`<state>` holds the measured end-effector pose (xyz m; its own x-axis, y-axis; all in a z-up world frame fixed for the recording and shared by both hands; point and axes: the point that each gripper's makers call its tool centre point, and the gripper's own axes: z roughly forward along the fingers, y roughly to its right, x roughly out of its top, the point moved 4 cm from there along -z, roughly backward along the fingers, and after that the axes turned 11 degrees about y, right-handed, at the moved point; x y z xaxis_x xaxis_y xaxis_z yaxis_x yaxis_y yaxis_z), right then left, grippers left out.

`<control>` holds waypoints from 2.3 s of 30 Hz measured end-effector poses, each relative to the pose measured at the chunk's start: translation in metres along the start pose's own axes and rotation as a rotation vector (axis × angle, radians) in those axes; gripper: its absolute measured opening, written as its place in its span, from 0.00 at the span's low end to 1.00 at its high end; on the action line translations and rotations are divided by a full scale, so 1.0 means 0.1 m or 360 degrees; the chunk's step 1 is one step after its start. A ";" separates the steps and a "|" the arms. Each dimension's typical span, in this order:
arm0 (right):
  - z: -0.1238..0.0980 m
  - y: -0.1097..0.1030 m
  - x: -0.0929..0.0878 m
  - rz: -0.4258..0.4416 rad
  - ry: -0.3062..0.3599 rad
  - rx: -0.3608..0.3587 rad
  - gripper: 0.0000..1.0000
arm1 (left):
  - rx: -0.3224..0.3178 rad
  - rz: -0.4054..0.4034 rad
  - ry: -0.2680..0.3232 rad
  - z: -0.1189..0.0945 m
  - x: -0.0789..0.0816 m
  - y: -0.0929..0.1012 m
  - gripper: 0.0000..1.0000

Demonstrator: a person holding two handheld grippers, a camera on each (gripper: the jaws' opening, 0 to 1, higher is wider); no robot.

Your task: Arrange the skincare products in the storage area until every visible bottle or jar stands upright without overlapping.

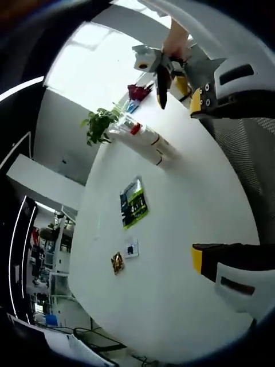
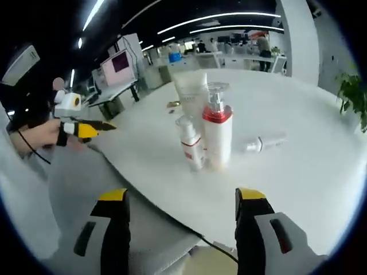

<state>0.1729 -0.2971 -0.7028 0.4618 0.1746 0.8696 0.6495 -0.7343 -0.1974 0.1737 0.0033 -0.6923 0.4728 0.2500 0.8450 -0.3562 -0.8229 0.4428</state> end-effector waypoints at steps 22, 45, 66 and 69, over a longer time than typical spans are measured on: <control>-0.29 -0.20 -0.01 0.0065 0.0089 -0.0184 1.00 | -0.0188 0.0093 0.0034 -0.39 0.12 -0.04 0.99; -0.03 0.92 0.23 -0.0453 -0.0180 -0.0147 0.99 | -0.0032 0.0027 0.0096 -0.40 0.19 -0.12 0.99; 0.67 1.92 0.33 -0.0928 -0.0492 0.0202 0.96 | 0.0145 -0.0001 0.0032 -0.39 0.01 -0.21 0.94; 0.77 1.99 0.36 -0.1000 -0.0553 0.0284 0.92 | 0.0168 -0.0027 0.0039 -0.38 0.01 -0.22 0.94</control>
<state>0.3657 -0.3866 -0.7458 0.1160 0.7461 0.6556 0.9291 -0.3150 0.1940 0.1514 0.0411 -0.6893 0.4576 0.2760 0.8453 -0.2606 -0.8672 0.4243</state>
